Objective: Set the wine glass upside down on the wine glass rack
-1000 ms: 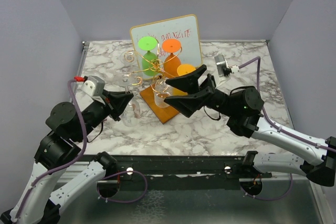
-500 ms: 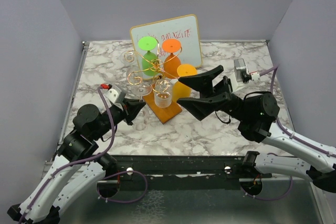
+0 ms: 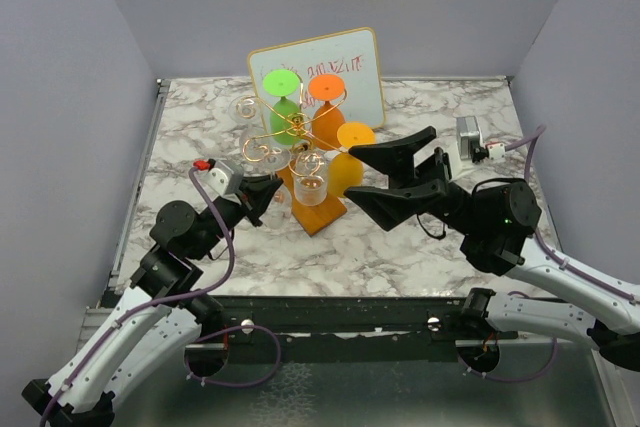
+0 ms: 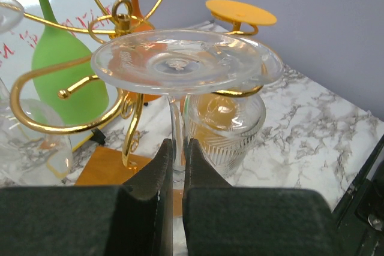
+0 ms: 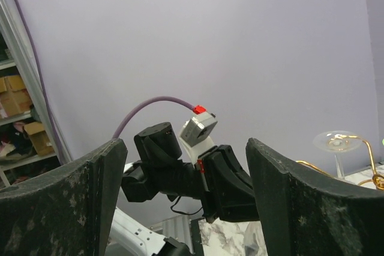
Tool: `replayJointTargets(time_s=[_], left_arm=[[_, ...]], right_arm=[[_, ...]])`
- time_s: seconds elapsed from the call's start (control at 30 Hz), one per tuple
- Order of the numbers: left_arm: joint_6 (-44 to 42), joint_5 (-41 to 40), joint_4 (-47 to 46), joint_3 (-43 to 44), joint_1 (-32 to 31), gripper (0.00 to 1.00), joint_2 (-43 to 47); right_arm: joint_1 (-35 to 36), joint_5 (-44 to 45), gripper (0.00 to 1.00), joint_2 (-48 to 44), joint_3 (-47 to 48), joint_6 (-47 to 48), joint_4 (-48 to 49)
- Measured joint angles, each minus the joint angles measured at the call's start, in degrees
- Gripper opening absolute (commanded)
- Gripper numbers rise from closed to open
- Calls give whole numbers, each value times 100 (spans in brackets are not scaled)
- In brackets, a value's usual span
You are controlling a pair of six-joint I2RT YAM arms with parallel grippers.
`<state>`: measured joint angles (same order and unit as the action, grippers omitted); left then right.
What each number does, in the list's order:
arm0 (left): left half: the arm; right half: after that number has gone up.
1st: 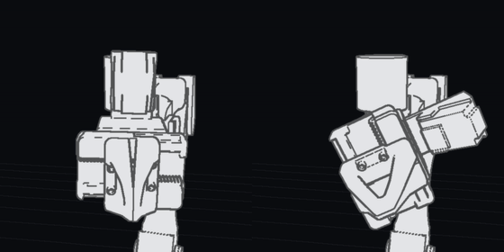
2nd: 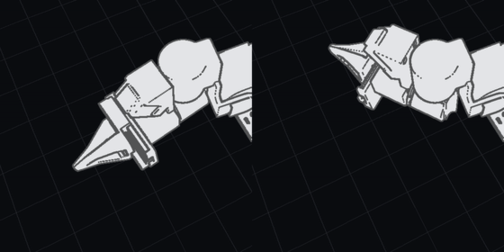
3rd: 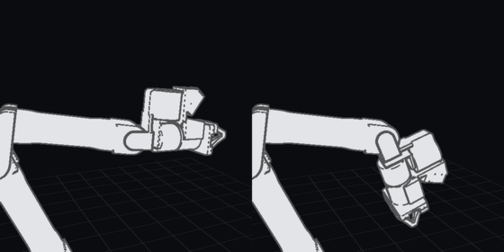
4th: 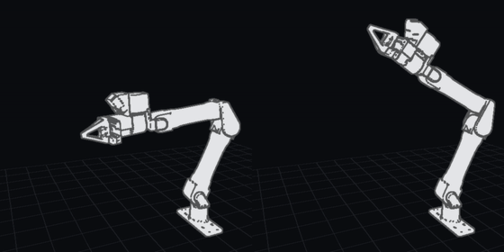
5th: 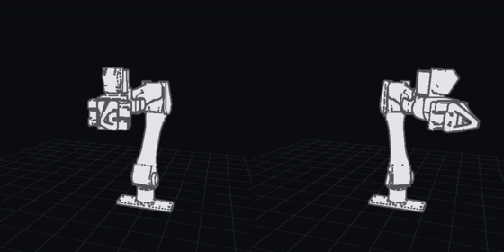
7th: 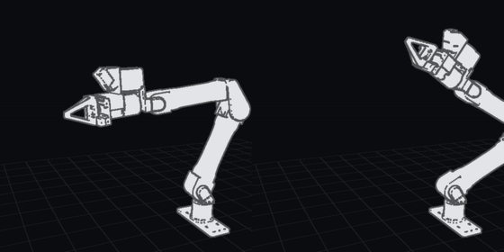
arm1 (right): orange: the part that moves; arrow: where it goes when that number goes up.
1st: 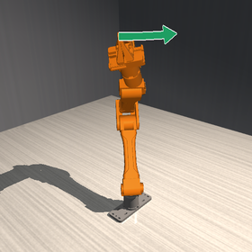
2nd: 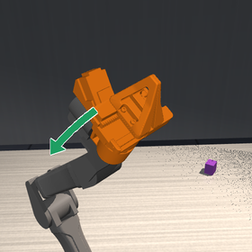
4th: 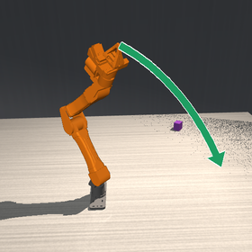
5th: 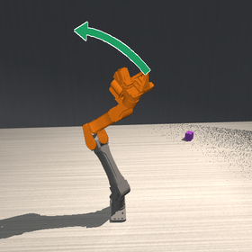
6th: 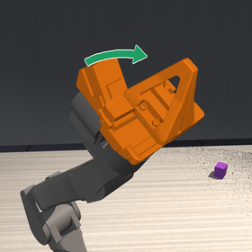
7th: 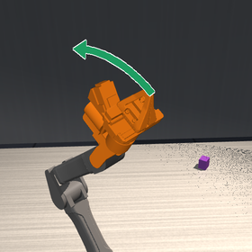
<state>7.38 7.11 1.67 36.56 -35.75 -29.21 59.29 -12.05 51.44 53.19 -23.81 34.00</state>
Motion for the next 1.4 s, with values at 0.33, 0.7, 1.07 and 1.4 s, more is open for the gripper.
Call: replayJointTargets(time_s=[0.33,0.7,1.07,1.4], left_arm=[[-26,-175,-396,-33,0,0,-286],[400,-579,-1143,-439,0,0,-595],[483,-1397,-1751,-763,-17,0,-586],[485,-1790,-1963,-763,-15,0,-708]], right_arm=[[0,92,84,-28,-214,31,20],[0,92,83,-68,-260,48,24],[0,90,83,-114,-260,76,28],[0,90,83,-114,-260,79,31]])
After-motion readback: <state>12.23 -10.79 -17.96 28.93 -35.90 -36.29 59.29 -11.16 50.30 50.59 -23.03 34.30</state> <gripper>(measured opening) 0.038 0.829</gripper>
